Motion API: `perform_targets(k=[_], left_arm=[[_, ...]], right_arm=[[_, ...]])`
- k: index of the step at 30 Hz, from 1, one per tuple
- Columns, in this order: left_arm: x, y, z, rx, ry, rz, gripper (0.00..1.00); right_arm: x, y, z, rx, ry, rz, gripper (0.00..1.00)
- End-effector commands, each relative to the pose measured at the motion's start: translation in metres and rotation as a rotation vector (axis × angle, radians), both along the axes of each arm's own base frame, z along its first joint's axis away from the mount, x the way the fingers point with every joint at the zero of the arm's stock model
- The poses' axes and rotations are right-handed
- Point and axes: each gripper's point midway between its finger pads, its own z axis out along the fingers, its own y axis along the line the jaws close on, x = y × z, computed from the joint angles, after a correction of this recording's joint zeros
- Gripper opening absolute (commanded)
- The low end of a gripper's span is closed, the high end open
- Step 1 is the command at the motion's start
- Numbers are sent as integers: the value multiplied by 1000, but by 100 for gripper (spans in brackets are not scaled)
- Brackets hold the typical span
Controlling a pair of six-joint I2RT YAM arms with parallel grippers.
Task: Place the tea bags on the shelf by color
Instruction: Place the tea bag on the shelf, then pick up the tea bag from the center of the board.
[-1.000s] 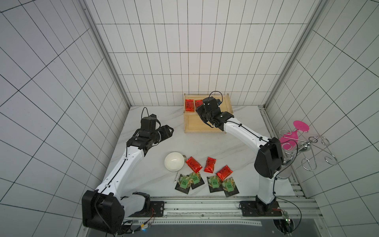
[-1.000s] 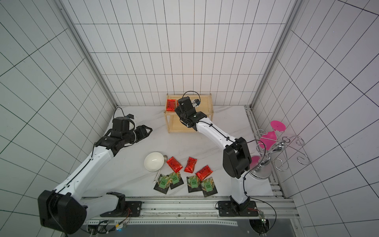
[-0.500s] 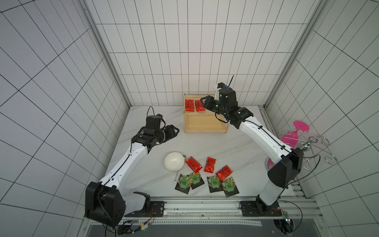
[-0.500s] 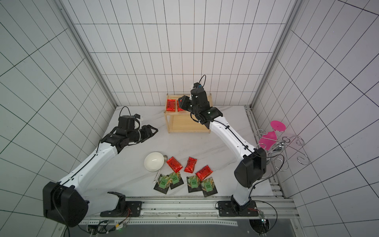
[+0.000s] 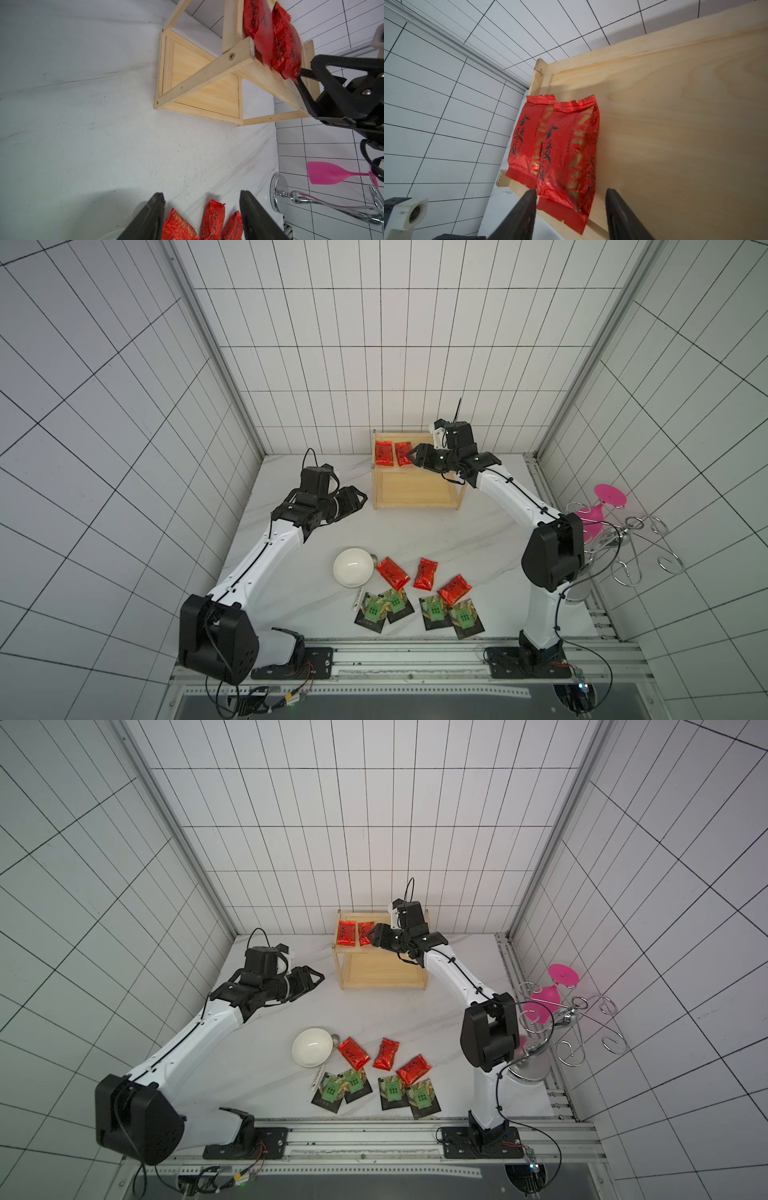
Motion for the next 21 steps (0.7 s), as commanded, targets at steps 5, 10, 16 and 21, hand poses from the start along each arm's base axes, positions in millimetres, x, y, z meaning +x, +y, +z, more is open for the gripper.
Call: perform_targets(k=[5, 10, 16, 21], left_arm=[[5, -2, 8, -9, -25, -9, 61], [5, -2, 4, -7, -20, -8, 61], [5, -1, 0, -12, -11, -9, 61], [4, 1, 0, -6, -16, -9, 61]], right_arm=[[15, 14, 26, 110, -39, 31, 57], [19, 20, 25, 138, -29, 34, 54], [23, 25, 22, 153, -17, 35, 53], [23, 22, 26, 148, -17, 34, 53]])
